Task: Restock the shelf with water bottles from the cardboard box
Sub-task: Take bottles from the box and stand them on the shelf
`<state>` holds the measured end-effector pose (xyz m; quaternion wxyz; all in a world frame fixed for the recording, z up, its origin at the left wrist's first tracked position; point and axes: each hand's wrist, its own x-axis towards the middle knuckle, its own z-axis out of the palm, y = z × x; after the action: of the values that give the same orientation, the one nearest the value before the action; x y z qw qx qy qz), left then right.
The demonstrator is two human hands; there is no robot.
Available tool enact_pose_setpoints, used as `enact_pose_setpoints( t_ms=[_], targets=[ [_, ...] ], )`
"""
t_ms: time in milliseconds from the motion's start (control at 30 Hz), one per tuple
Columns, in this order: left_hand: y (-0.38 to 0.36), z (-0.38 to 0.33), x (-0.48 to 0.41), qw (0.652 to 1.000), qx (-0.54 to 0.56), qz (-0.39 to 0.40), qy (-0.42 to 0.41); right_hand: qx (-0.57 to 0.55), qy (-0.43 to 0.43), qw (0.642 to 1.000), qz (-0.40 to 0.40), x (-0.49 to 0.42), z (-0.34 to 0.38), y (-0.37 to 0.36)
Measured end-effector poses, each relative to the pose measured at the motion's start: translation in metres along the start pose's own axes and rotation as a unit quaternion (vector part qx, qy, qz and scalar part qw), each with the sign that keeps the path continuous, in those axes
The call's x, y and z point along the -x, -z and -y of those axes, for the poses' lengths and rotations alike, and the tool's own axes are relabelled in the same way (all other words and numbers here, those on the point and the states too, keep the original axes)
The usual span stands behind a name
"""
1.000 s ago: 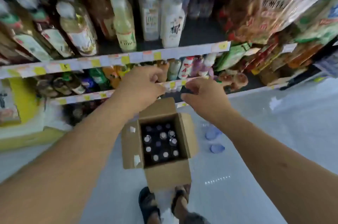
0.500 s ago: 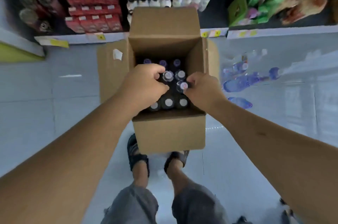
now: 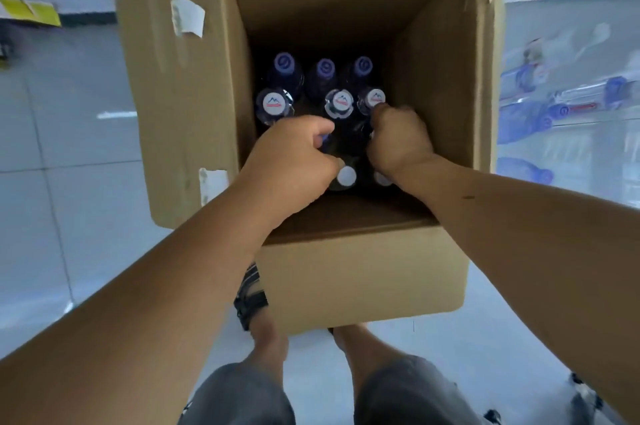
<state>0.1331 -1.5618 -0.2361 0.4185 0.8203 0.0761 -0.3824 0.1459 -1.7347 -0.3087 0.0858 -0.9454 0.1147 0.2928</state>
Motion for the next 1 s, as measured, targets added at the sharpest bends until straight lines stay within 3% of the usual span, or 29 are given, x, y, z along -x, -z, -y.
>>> enact_pose_setpoints(
  t_ms=[133, 267, 600, 833, 1000],
  targets=[
    [0.015, -0.023, 0.022, 1.000, -0.004, -0.009, -0.011, -0.032, 0.000, 0.999, -0.037, 0.035, 0.013, 0.050],
    [0.042, -0.073, 0.066, 0.999, 0.006, -0.017, -0.045, -0.063, 0.051, 0.992, -0.096, 0.097, 0.030, 0.135],
    [0.156, -0.249, 0.264, 0.981, 0.077, -0.016, -0.176, -0.101, 0.183, 0.963, -0.172, 0.319, 0.092, 0.439],
    [0.238, -0.370, 0.414, 0.942, 0.111, -0.043, -0.312, -0.115, 0.246, 0.914, -0.300, 0.459, 0.118, 0.630],
    [0.274, -0.448, 0.495, 0.905, 0.106, -0.086, -0.403, -0.150, 0.277, 0.860, -0.402, 0.522, 0.124, 0.723]
  ],
)
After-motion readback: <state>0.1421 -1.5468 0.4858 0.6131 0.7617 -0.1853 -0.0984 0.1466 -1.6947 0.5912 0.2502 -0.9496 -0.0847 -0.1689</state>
